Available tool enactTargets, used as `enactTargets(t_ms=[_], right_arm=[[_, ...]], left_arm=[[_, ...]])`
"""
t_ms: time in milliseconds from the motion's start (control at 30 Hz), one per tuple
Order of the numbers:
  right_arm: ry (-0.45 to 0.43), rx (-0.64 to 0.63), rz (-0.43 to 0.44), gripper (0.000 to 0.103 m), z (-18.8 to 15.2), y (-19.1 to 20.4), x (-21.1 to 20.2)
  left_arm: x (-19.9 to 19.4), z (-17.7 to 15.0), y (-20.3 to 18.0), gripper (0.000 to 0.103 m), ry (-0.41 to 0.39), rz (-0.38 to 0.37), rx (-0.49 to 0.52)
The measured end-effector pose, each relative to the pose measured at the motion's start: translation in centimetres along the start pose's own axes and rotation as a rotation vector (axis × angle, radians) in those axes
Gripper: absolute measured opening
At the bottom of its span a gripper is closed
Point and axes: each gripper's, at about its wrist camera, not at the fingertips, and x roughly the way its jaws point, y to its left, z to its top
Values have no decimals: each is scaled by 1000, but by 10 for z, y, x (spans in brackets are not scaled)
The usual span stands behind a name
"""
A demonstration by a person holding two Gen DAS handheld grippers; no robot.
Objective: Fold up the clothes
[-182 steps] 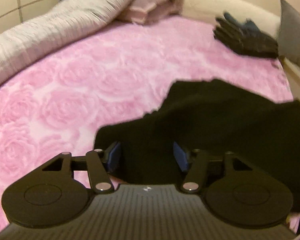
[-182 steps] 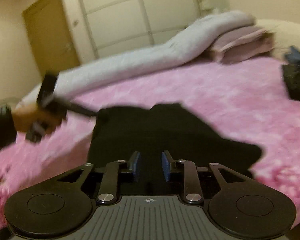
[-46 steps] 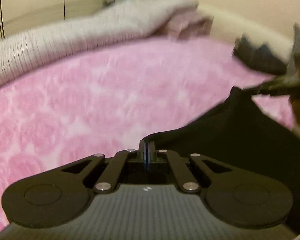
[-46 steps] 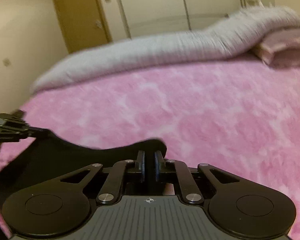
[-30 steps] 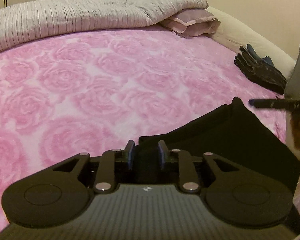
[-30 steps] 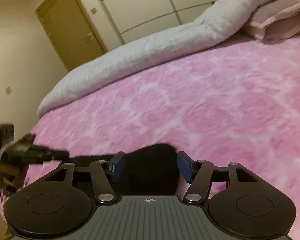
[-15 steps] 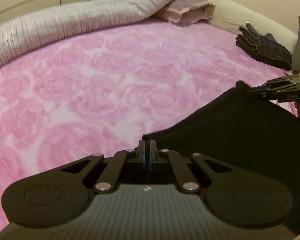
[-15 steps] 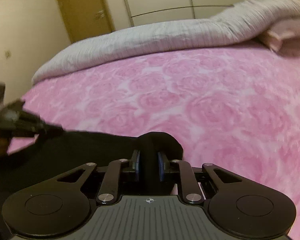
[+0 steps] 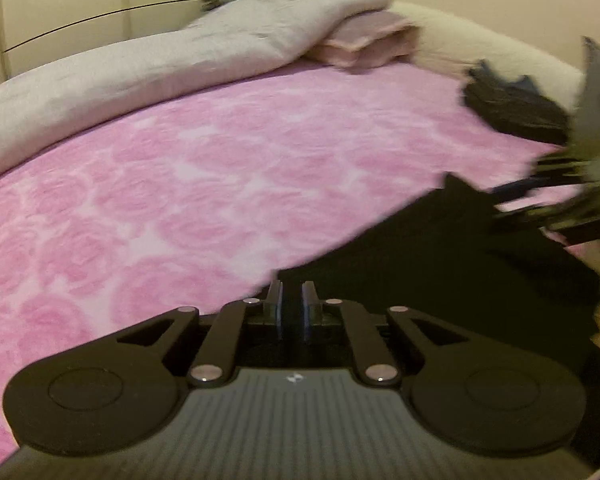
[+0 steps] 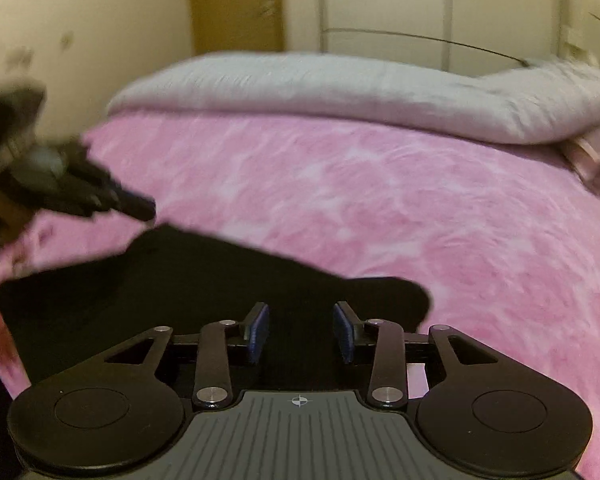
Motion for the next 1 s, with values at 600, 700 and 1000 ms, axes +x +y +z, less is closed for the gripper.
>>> enactTargets(t_ms=[600,700,1000], right_arm=[[20,-99,-74,41,-32,42,-54],[3,-77,-59,41,-56,58,-72],[52,45,-49,41,-72,59,-64]], left_arm=[[-28,-42,-21,5,79,92,35],[-59,-64,-35,8,69,109,45],[-58,-97,-37,7,52,147,-34]])
